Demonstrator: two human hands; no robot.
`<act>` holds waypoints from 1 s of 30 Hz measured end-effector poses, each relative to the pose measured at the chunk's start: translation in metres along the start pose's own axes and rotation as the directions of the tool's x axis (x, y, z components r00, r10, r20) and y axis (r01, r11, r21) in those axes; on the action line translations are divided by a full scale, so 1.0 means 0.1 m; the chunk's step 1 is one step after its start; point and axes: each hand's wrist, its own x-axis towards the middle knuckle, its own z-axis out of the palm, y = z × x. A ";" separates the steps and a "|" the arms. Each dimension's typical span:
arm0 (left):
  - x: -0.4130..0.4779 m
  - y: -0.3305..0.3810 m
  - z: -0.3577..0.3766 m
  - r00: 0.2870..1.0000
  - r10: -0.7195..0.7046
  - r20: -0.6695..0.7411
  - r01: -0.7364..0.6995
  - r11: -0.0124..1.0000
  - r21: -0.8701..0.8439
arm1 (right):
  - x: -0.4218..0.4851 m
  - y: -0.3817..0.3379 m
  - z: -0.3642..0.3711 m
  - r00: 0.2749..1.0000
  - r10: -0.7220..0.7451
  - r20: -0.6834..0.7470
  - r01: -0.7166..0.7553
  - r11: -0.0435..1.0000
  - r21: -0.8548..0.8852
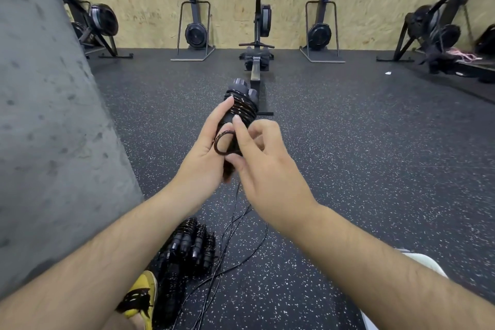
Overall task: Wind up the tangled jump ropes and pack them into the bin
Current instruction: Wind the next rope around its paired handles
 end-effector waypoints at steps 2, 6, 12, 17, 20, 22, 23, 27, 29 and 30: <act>0.00 -0.02 0.02 1.000 -0.008 0.022 0.010 0.998 -0.065 | 0.02 0.02 0.02 0.997 -0.072 0.000 0.071 0.997 -0.036; 0.00 0.00 0.06 0.999 -0.015 0.039 0.023 0.978 -0.206 | 0.06 0.03 -0.02 0.986 -0.164 -0.027 0.163 0.986 -0.039; 0.03 0.11 -0.08 0.997 -0.063 0.050 0.078 0.913 -0.400 | 0.12 0.21 -0.22 0.985 -0.066 -0.159 0.088 0.987 0.136; 0.02 0.12 -0.11 0.995 -0.061 0.077 0.088 0.902 -0.422 | 0.08 0.29 -0.25 0.992 -0.112 -0.066 0.116 0.990 0.074; 0.03 0.13 -0.13 0.996 -0.065 0.065 0.086 0.902 -0.423 | 0.06 0.32 -0.25 0.992 -0.123 -0.015 0.123 0.992 0.012; 0.03 0.14 -0.13 0.996 -0.064 0.064 0.085 0.907 -0.413 | 0.06 0.33 -0.23 0.991 -0.136 0.010 0.136 0.990 -0.038; 0.03 0.13 -0.12 0.996 -0.061 0.068 0.084 0.909 -0.408 | 0.06 0.32 -0.22 0.990 -0.140 0.016 0.141 0.988 -0.056; 0.01 0.10 -0.07 0.995 -0.067 0.080 0.093 0.914 -0.394 | 0.04 0.25 -0.16 0.995 -0.094 -0.029 0.094 0.996 -0.007; 0.00 0.09 -0.05 0.994 -0.073 0.081 0.099 0.916 -0.388 | 0.03 0.21 -0.14 0.996 -0.058 -0.072 0.062 0.997 0.047; 0.00 0.10 -0.04 0.994 -0.075 0.081 0.100 0.915 -0.390 | 0.02 0.19 -0.13 0.994 -0.039 -0.097 0.047 0.996 0.076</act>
